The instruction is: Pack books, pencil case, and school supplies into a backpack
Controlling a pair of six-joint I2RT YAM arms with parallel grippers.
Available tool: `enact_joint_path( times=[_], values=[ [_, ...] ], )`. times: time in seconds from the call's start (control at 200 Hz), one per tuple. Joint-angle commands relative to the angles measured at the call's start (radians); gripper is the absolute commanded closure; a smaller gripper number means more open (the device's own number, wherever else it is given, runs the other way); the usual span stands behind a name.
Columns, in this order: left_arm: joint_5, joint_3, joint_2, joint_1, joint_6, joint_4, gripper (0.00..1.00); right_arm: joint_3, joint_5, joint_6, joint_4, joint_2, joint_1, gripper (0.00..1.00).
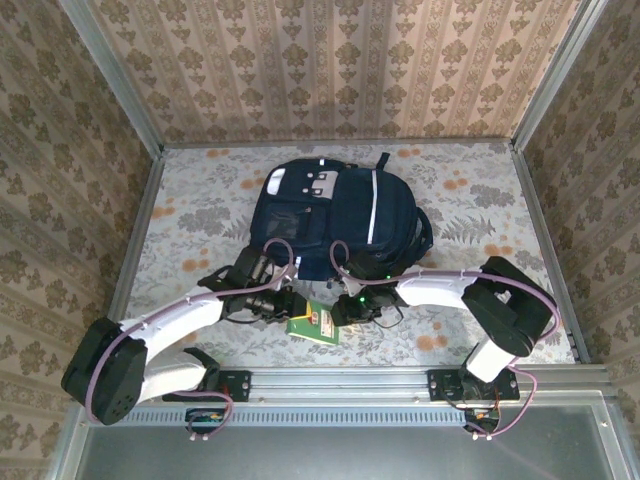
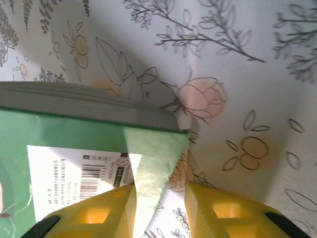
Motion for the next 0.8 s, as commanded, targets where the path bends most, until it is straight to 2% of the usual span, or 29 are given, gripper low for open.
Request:
enact_joint_path(
  times=[0.0, 0.12, 0.225, 0.335, 0.435, 0.605, 0.755, 0.795],
  values=[
    [0.032, 0.056, -0.015, -0.010, 0.068, -0.042, 0.99, -0.032, 0.087, 0.022, -0.038, -0.071, -0.030, 0.63],
    [-0.016, 0.169, -0.088, -0.011, 0.179, -0.174, 1.00, -0.039, 0.097, 0.021, -0.086, -0.188, -0.069, 0.56],
    [-0.104, 0.320, -0.131, -0.017, 0.350, -0.334, 1.00, -0.021, 0.093, 0.017, -0.156, -0.322, -0.109, 0.49],
    [-0.334, 0.475, -0.148, -0.056, 0.521, -0.459, 1.00, 0.009, 0.072, 0.032, -0.214, -0.453, -0.167, 0.43],
    [-0.523, 0.538, -0.177, -0.106, 0.655, -0.444, 1.00, 0.042, 0.025, 0.062, -0.248, -0.547, -0.228, 0.41],
    [-0.859, 0.580, -0.196, -0.317, 1.002, -0.340, 1.00, 0.081, -0.066, 0.187, -0.213, -0.627, -0.278, 0.38],
    [-1.187, 0.548, -0.165, -0.577, 1.413, -0.241, 1.00, 0.072, -0.076, 0.461, -0.125, -0.662, -0.297, 0.35],
    [-1.254, 0.521, -0.162, -0.623, 1.501, -0.191, 1.00, 0.064, -0.078, 0.530, -0.085, -0.676, -0.298, 0.35]
  ],
)
